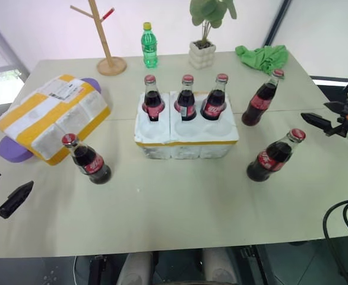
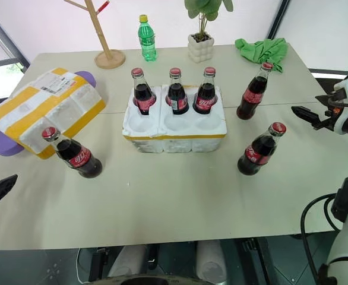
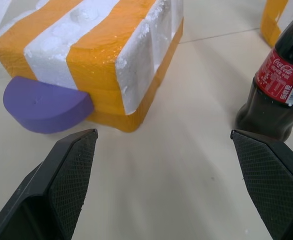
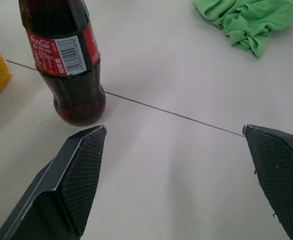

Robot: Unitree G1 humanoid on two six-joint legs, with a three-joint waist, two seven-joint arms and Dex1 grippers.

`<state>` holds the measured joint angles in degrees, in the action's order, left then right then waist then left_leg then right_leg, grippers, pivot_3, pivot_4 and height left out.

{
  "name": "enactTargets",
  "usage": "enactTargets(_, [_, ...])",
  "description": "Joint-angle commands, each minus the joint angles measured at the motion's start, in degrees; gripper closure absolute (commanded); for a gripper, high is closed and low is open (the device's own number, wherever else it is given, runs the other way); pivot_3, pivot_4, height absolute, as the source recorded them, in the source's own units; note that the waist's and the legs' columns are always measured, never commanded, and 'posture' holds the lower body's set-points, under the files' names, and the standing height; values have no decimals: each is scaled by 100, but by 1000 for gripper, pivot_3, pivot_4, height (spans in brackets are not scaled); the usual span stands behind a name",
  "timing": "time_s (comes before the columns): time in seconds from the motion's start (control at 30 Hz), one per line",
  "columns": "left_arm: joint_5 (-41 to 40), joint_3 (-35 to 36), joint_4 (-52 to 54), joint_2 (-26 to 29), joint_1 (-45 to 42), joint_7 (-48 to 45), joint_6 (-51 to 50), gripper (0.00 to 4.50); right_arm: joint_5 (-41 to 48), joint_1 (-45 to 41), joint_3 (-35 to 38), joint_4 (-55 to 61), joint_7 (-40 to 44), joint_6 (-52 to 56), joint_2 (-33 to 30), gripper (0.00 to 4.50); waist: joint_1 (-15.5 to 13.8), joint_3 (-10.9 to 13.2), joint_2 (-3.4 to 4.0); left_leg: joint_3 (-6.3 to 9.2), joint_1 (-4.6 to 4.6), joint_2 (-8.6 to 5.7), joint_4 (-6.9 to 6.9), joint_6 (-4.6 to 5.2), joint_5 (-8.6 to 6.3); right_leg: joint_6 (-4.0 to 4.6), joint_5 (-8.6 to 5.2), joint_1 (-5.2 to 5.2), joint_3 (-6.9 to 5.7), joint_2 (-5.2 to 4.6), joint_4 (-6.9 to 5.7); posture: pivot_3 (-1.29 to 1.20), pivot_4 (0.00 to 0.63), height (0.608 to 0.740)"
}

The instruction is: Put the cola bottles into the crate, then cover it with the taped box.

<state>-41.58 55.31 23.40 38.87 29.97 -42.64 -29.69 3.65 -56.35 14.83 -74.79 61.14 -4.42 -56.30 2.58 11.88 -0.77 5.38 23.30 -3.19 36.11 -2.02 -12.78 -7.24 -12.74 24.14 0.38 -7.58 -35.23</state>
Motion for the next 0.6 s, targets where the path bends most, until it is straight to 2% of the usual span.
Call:
enactTargets(0.03, [-14, 190, 37, 77, -43, 32, 83, 45, 85, -118, 108, 23, -12, -124, -53, 0, 3, 0, 0, -5, -1, 0, 0, 0, 0, 0, 0, 0, 4, 0, 0, 0, 150, 740])
enactTargets(0.6, [-263, 110, 123, 91, -109, -6, -194, 45, 38, -101, 66, -2, -56, -49, -113, 0, 9, -1, -2, -50, -20, 2, 3, 1, 0, -14, 15, 0, 51, 4, -2, 0, 150, 740])
